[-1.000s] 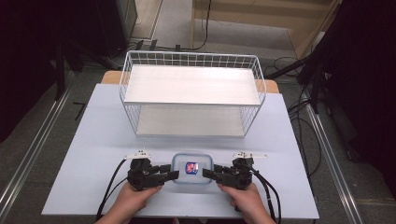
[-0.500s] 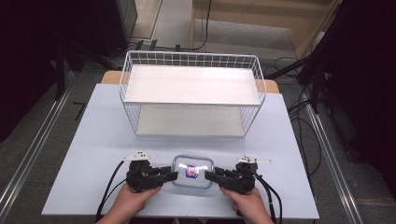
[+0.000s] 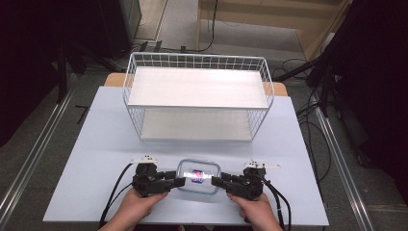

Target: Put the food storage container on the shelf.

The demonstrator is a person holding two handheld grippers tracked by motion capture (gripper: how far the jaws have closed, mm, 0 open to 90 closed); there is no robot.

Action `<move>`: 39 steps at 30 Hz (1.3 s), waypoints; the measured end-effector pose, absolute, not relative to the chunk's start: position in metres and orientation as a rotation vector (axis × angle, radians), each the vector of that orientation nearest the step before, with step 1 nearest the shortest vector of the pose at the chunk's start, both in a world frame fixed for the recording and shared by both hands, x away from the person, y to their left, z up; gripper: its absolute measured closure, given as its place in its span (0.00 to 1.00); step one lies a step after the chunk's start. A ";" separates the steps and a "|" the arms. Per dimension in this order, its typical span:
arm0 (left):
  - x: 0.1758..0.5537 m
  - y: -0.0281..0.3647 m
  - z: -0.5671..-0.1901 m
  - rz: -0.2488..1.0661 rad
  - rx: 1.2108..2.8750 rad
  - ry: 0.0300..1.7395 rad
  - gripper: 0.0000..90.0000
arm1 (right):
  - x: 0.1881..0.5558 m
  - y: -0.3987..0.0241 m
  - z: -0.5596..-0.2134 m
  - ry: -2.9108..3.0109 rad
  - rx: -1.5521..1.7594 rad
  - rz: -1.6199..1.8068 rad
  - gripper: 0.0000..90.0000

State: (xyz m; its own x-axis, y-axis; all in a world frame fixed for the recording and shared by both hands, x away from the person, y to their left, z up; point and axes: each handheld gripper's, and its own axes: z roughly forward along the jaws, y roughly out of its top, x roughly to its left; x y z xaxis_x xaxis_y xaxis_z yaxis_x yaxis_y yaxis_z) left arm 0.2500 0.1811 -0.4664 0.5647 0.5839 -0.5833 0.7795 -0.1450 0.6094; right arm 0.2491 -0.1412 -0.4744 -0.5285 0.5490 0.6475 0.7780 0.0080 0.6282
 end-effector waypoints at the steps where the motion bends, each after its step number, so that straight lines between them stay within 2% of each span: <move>1: 0.250 0.180 -0.467 -0.247 1.842 1.113 0.43 | 0.249 -0.141 -0.474 -2.072 -1.385 -1.537 0.59; 2: 0.250 0.180 -0.467 -0.247 1.842 1.113 0.42 | 0.249 -0.141 -0.474 -2.072 -1.385 -1.537 0.59; 4: 0.249 0.181 -0.465 -0.228 1.835 1.108 0.49 | 0.249 -0.141 -0.474 -2.070 -1.388 -1.533 0.59; 8: 0.250 0.183 -0.465 -0.244 1.838 1.107 0.52 | 0.249 -0.142 -0.474 -2.075 -1.389 -1.542 0.60; 12: 0.248 0.184 -0.464 -0.225 1.846 1.097 0.61 | 0.249 -0.144 -0.472 -2.068 -1.400 -1.558 0.62; 26: 0.240 0.178 -0.462 -0.078 1.880 1.051 0.64 | 0.245 -0.143 -0.469 -2.131 -1.410 -1.604 0.63; 39: 0.232 0.180 -0.444 0.079 1.826 0.965 0.67 | 0.240 -0.140 -0.448 -2.230 -1.315 -1.819 0.63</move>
State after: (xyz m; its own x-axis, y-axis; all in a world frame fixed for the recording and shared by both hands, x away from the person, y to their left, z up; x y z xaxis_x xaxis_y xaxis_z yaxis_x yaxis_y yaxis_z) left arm 0.2323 0.1804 -0.4443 0.6761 0.6423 -0.3610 0.5755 -0.1545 0.8031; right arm 0.2401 -0.1403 -0.4481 -0.6545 0.5986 0.4619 0.5729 -0.0061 0.8196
